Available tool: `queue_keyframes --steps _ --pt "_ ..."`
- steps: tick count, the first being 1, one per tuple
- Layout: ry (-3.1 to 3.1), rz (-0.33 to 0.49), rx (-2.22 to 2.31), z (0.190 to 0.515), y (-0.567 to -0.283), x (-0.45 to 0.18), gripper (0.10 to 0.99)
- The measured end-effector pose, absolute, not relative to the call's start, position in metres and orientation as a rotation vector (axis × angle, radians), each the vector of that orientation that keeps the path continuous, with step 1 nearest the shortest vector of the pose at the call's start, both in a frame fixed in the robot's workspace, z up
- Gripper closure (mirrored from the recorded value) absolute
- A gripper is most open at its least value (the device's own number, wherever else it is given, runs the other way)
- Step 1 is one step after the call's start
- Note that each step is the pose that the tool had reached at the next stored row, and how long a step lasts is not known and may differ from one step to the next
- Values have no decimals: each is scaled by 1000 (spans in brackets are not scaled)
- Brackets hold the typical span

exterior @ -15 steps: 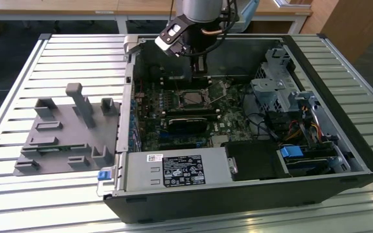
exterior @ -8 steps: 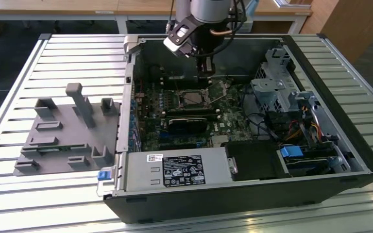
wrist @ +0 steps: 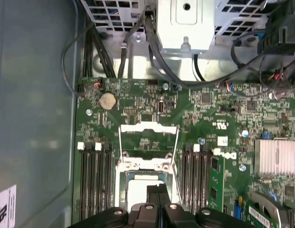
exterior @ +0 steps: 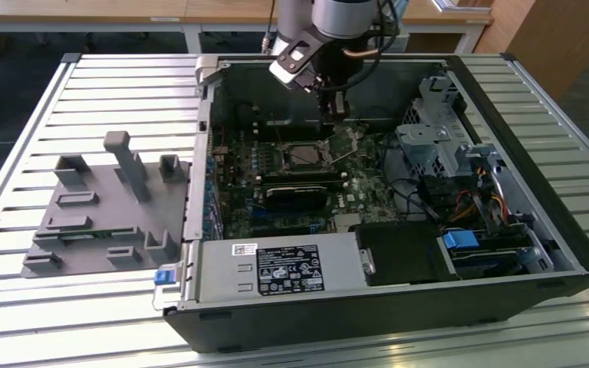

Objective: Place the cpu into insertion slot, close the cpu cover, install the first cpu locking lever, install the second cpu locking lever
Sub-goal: 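Close the cpu cover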

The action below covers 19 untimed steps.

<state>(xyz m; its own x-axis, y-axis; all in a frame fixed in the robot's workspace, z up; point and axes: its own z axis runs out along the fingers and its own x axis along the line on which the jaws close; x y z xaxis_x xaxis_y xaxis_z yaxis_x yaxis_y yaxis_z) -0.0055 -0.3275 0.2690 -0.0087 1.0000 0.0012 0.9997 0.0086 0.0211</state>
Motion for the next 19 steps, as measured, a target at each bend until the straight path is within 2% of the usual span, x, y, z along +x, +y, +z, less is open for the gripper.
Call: queue_keyframes --steps 19 --pt "2230 25 2193 267 -323 22 965"
